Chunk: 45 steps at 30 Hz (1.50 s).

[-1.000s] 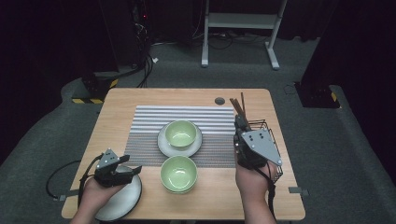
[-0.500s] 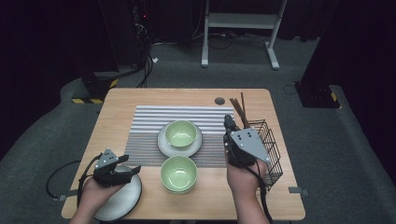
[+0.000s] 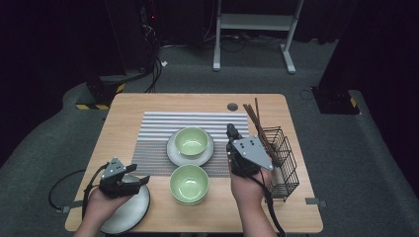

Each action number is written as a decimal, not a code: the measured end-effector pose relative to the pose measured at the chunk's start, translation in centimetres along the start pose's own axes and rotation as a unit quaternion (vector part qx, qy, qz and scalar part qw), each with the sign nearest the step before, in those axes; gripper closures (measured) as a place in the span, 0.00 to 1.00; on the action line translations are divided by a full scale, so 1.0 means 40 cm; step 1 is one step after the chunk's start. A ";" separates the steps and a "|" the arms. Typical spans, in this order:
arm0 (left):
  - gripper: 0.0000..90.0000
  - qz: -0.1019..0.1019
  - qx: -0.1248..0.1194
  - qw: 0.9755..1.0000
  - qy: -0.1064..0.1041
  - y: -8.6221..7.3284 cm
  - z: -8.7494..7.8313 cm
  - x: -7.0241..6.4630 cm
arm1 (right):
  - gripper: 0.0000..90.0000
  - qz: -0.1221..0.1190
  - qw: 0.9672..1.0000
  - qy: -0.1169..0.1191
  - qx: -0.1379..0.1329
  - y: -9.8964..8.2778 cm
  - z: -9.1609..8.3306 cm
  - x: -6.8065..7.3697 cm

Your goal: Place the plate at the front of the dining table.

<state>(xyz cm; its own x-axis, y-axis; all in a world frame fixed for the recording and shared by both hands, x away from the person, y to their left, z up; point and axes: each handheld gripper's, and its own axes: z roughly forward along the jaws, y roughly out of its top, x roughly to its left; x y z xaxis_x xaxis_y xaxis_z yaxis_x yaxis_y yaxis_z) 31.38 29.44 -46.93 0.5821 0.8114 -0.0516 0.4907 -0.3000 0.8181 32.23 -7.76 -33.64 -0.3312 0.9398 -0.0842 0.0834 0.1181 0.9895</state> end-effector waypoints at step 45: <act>0.33 -0.007 -0.005 1.000 -0.001 -0.002 -0.007 0.011 | 0.99 0.014 0.997 0.071 -0.007 -0.022 0.118 0.127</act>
<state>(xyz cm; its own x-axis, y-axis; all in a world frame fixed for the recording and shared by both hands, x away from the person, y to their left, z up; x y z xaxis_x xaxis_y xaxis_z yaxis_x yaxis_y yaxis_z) 31.40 29.96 -46.87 0.5758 0.8151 -0.0641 0.4921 -0.2828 0.8233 34.94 -1.58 -35.49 -0.4586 0.8878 -0.0395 0.0818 0.0864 0.9929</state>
